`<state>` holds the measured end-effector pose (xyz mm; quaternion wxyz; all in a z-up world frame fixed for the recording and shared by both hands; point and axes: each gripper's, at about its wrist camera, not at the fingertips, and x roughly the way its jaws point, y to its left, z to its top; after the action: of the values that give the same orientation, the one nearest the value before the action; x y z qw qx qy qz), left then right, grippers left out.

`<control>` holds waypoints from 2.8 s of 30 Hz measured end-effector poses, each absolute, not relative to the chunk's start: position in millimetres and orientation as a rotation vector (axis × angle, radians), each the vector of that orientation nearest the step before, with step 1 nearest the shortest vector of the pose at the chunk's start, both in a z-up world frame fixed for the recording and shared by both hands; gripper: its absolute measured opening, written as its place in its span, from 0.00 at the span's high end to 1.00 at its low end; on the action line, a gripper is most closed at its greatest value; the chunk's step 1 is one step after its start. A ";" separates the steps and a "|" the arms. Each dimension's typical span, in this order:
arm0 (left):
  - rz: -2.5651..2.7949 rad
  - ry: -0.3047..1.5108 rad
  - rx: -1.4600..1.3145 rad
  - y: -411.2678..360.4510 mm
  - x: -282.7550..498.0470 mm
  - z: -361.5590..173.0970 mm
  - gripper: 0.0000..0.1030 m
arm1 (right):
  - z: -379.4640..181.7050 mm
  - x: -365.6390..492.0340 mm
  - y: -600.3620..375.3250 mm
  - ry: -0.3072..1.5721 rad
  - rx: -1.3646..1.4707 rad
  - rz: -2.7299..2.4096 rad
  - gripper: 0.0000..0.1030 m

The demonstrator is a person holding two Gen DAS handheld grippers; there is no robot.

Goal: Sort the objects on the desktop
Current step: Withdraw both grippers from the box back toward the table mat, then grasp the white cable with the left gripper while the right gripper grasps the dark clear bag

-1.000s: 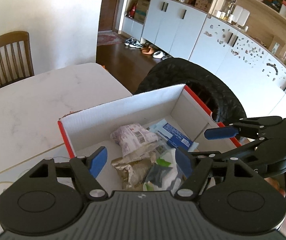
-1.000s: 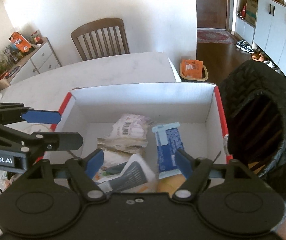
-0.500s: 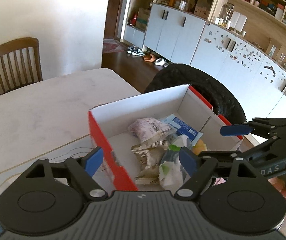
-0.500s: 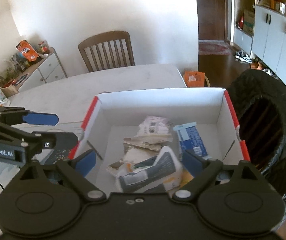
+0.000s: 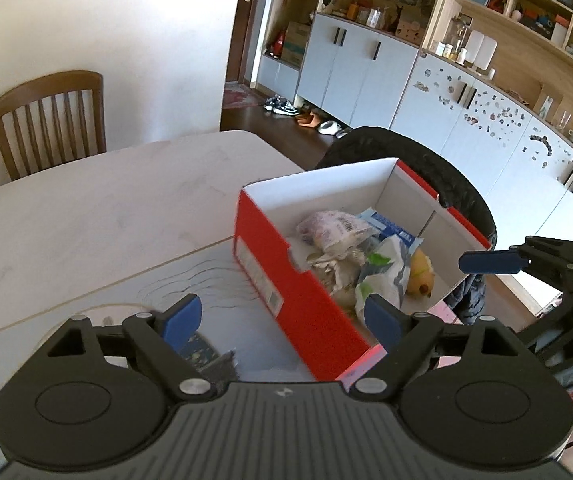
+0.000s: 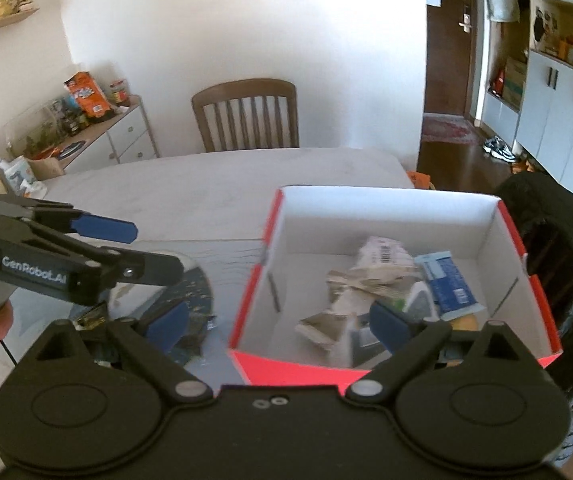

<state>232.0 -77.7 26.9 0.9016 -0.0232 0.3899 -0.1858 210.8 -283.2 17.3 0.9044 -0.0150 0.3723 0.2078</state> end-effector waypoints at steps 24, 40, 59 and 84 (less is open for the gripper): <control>-0.339 0.853 -0.041 27.5 154.5 1.2 0.14 | 0.6 175.1 -210.8 0.803 -0.022 0.440 0.05; -0.302 0.942 -0.035 31.1 100.2 -44.3 0.14 | -22.1 177.0 -175.8 0.820 -0.036 0.455 0.05; -0.089 0.990 -0.082 29.4 78.6 -91.7 0.14 | -68.5 211.6 -142.3 0.827 -0.096 0.396 0.14; 0.008 0.975 0.005 17.0 74.1 -105.4 0.60 | -107.6 245.3 -140.5 0.922 -0.101 0.320 0.30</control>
<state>74.1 17.0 -105.4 0.8834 0.0024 0.4686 0.0037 245.3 -140.5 -107.6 0.8820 -0.0487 0.4428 0.1537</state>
